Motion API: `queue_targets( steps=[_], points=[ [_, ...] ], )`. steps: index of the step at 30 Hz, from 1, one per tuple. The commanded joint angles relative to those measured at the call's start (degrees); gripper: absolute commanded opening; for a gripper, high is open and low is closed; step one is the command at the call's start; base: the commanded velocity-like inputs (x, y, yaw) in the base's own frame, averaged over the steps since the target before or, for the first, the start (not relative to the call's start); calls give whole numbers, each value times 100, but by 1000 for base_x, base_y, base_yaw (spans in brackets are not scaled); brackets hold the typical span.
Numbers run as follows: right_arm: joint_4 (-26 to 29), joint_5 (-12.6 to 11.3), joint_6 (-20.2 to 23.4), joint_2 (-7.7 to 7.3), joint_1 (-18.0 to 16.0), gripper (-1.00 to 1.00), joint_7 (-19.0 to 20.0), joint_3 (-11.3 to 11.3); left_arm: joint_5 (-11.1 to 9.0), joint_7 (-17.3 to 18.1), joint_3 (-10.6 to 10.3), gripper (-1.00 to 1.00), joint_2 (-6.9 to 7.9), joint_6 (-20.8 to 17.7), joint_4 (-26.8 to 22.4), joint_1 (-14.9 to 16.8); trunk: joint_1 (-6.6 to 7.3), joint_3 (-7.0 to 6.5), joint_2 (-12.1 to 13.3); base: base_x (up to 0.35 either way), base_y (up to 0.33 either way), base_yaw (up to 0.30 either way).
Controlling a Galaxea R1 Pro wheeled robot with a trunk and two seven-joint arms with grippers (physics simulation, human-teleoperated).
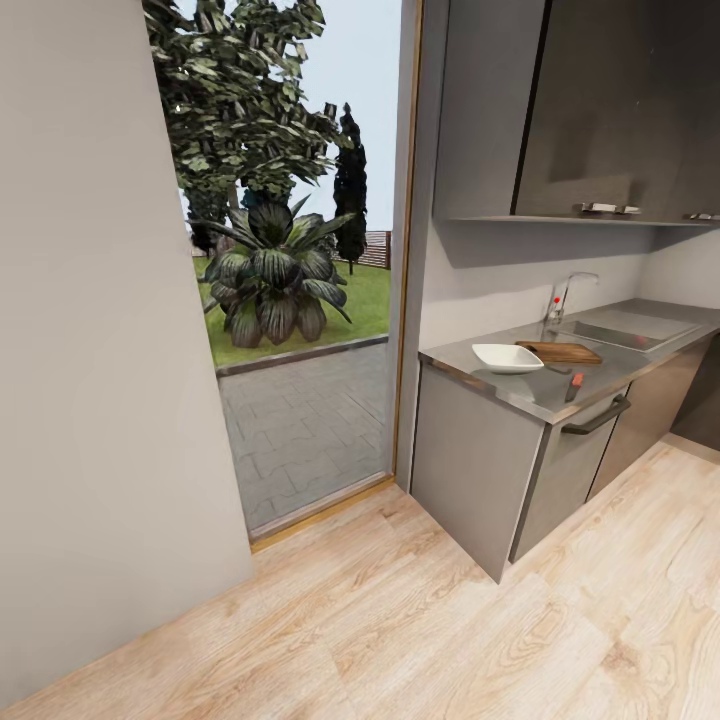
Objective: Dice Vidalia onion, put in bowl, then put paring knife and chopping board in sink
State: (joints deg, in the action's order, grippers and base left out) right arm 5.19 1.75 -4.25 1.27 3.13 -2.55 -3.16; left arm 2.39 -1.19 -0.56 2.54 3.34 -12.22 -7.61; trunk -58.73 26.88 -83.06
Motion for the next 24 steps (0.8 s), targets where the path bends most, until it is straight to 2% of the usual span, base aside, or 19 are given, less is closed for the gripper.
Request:
queue_targets(
  steps=[1,24],
  points=[
    [9,18,0,2,3,100,-27,-31,25,-12,-6,100,1,9,-9,-3,0,3,-2,0,0,0],
    [9,18,-1,2,3,100,-27,-30,25,-12,-7,100,1,9,-9,-3,0,3,-2,0,0,0]
  ],
)
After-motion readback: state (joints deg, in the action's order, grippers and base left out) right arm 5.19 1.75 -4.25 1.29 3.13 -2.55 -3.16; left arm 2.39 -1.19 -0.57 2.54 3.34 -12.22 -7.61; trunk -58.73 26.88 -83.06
